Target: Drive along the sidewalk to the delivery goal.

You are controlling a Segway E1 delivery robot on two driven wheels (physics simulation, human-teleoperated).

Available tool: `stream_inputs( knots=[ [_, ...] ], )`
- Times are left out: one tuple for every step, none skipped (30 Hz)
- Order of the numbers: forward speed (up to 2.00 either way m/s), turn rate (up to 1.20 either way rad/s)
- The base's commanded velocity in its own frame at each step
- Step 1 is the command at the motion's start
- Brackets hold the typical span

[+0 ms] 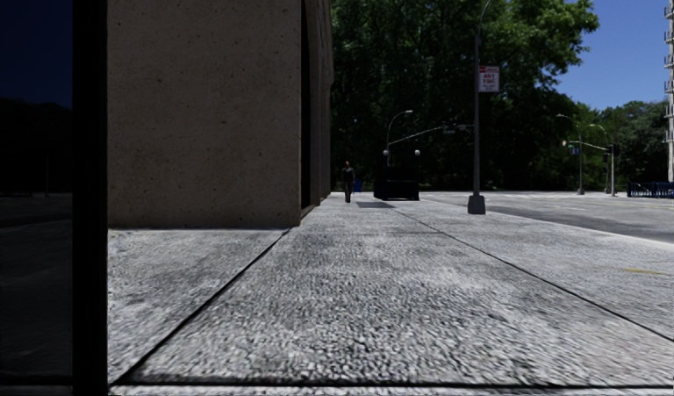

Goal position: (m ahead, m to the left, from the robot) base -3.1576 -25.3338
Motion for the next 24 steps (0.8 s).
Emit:
stream_inputs(
  knots=[
    [2.00,-0.28],
    [2.00,-0.28],
    [2.00,-0.28],
    [2.00,-0.28],
    [2.00,-0.28],
    [2.00,-0.28],
    [2.00,-0.28],
    [2.00,-0.28],
    [2.00,-0.28],
    [2.00,-0.28],
    [2.00,-0.28],
    [2.00,-0.28],
    [2.00,-0.28],
    [2.00,-0.28],
    [2.00,-0.28],
    [2.00,-0.28],
    [2.00,-0.28],
    [2.00,-0.28],
    [2.00,-0.28],
    [2.00,-0.28],
    [2.00,-0.28],
    [2.00,-0.28],
    [2.00,-0.30],
    [2.00,-0.30]
  ],
)
